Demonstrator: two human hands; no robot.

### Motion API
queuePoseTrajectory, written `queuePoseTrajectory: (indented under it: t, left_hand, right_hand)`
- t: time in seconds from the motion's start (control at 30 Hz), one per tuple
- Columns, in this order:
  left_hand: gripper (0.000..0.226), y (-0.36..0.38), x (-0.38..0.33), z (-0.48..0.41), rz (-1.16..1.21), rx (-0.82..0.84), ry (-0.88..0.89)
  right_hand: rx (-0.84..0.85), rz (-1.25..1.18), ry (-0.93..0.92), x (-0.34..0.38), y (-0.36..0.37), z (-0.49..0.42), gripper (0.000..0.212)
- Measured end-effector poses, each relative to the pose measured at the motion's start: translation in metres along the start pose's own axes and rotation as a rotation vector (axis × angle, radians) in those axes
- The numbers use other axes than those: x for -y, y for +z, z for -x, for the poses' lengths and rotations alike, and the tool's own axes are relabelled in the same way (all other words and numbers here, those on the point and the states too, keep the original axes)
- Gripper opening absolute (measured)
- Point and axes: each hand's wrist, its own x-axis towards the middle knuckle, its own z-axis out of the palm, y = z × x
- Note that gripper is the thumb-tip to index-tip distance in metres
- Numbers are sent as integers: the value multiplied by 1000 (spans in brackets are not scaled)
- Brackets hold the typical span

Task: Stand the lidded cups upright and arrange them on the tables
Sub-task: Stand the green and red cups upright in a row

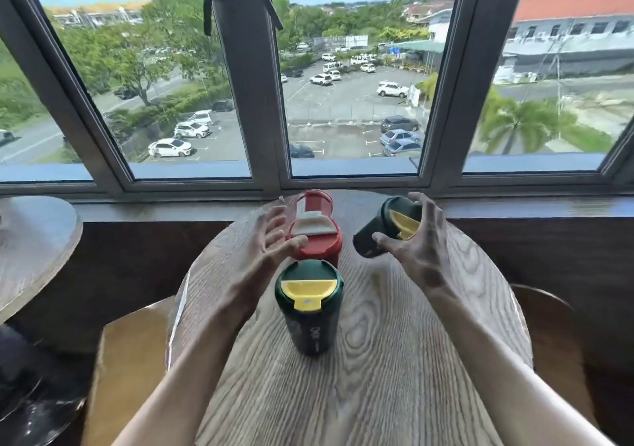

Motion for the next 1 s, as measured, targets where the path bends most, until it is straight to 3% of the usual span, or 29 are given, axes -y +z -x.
queuePoseTrajectory:
  t: [0.17, 0.37, 1.0]
  left_hand:
    - [62, 1, 13, 33, -5, 93, -13]
    - [43, 8, 6, 40, -25, 43, -34]
    - [47, 8, 17, 31, -65, 26, -24]
  right_hand:
    - [119, 6, -41, 25, -28, 60, 70]
    - [205, 26, -111, 33, -28, 92, 59]
    - [267, 74, -176, 34, -35, 104, 60]
